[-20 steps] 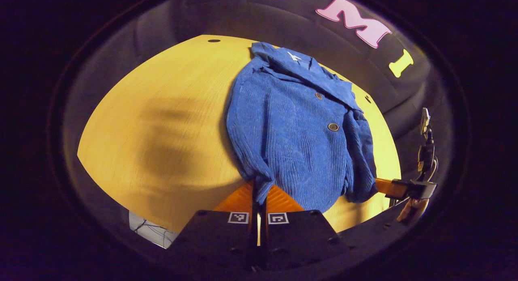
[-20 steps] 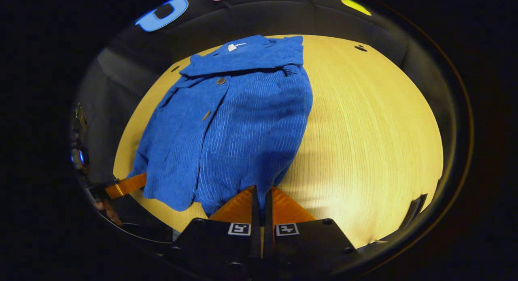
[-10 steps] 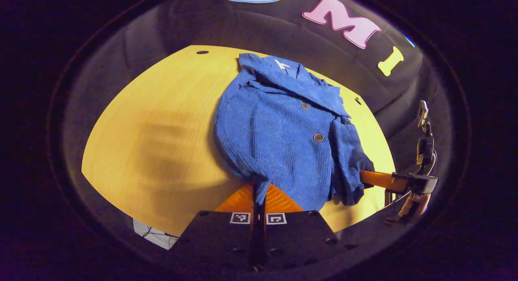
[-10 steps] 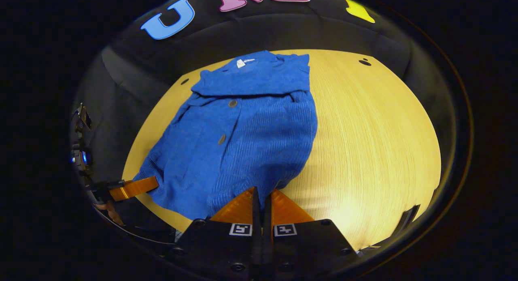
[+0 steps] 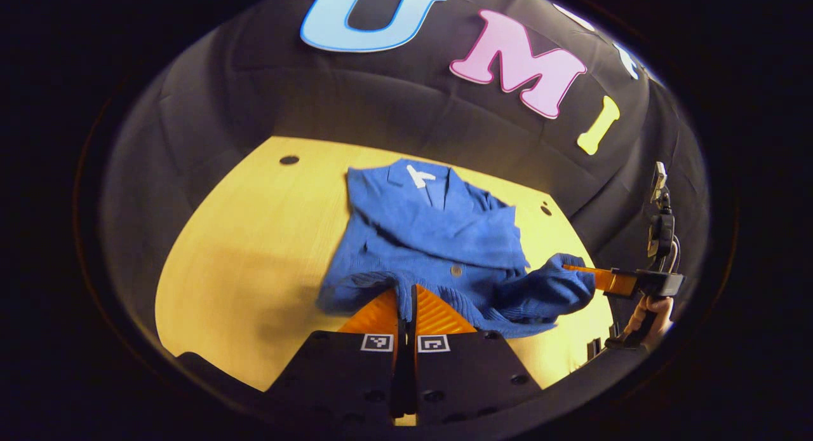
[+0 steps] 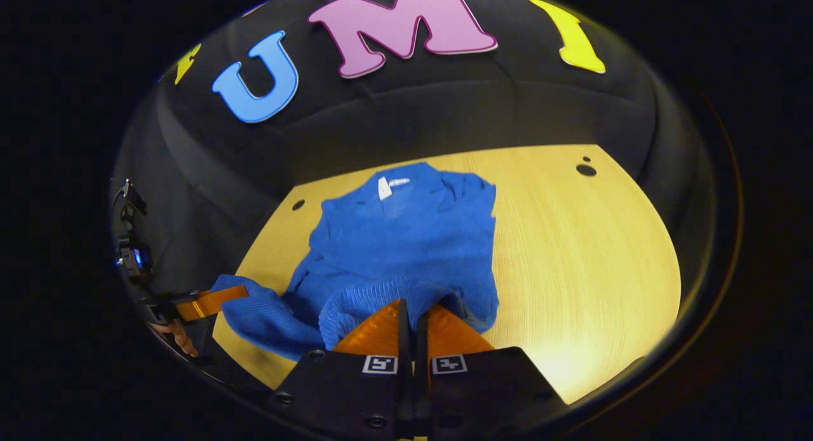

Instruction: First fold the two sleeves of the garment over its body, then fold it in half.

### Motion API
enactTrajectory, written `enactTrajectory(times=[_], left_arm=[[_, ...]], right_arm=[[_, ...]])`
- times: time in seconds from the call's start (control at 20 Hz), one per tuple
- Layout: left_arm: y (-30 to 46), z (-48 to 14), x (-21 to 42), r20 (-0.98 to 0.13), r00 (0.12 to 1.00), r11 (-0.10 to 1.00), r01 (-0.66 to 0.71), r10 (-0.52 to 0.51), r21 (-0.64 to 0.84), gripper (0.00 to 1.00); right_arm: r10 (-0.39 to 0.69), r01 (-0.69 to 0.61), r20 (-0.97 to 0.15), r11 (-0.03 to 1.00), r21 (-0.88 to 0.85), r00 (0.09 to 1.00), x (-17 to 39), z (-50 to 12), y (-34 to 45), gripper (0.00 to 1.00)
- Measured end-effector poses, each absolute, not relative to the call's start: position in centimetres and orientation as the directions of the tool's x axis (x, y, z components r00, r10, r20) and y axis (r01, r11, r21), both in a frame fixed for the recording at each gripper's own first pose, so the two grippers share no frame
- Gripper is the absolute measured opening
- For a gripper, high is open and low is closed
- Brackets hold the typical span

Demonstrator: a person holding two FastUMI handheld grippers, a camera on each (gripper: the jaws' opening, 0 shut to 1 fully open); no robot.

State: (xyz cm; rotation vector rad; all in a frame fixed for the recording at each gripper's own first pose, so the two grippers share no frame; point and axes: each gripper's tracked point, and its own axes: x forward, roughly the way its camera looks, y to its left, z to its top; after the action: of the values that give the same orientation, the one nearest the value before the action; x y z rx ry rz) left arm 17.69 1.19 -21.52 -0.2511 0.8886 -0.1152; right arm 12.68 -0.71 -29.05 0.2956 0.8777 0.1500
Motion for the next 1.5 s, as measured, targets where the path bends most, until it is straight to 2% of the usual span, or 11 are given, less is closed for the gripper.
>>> enactTrajectory(times=[0.25,0.6,0.75,0.8,0.85,0.9,0.95,1.0,1.1,1.3,1.5], left_arm=[[1.9,-18.9,29.4,-0.647,0.738,0.972,0.053,-0.193,-0.229,0.0],[4.8,-22.4,44.0,-0.557,0.827,0.993,0.004,-0.071,-0.12,0.0],[5.2,-25.8,48.3,-0.57,0.822,0.997,-0.028,-0.021,-0.077,0.0],[5.4,-26.5,49.2,-0.565,0.825,0.998,-0.035,0.002,-0.047,0.0],[5.5,-27.3,49.7,-0.57,0.822,0.999,-0.028,0.009,-0.025,0.06],[5.8,-27.8,49.8,-0.582,0.813,0.999,-0.033,0.033,0.012,0.08],[6.1,-28.1,49.5,-0.597,0.8,0.999,-0.033,0.052,0.043,0.26],[6.4,-28.0,48.7,-0.618,0.782,0.996,-0.043,0.079,0.073,0.42],[6.9,-26.6,47.6,-0.608,0.784,0.992,-0.087,0.125,0.091,0.86],[6.6,-21.1,43.8,-0.501,0.856,0.987,-0.158,0.13,-0.013,0.86],[5.1,-16.5,36.0,-0.41,0.908,0.977,-0.16,0.089,-0.144,0.86]], right_arm=[[0.203,-0.025,-0.654,0.962,0.271,0.728,23.7,-28.0,-2.2,0.05],[0.068,0.029,-0.608,0.988,0.149,0.791,37.6,-32.3,-5.6,0.05],[0.016,0.005,-0.647,1.0,0.03,0.762,40.5,-36.2,-5.7,0.05],[0.001,-0.003,-0.651,1.0,-0.002,0.759,40.8,-37.4,-5.6,0.08],[-0.004,-0.014,-0.648,1.0,-0.022,0.762,41.0,-37.9,-5.4,0.08],[0.007,-0.033,-0.642,0.999,-0.03,0.767,41.3,-38.1,-5.1,0.13],[0.0,-0.05,-0.644,0.997,-0.059,0.765,41.0,-38.1,-5.5,0.22],[-0.002,-0.052,-0.642,0.996,-0.066,0.766,40.5,-37.9,-5.7,0.48],[-0.033,-0.013,-0.606,0.997,-0.072,0.795,40.0,-36.2,-6.7,1.0],[-0.07,0.063,-0.454,0.998,-0.029,0.888,37.6,-28.8,-8.0,0.99],[-0.096,0.1,-0.279,0.995,-0.002,0.955,32.7,-20.9,-8.1,0.98]])
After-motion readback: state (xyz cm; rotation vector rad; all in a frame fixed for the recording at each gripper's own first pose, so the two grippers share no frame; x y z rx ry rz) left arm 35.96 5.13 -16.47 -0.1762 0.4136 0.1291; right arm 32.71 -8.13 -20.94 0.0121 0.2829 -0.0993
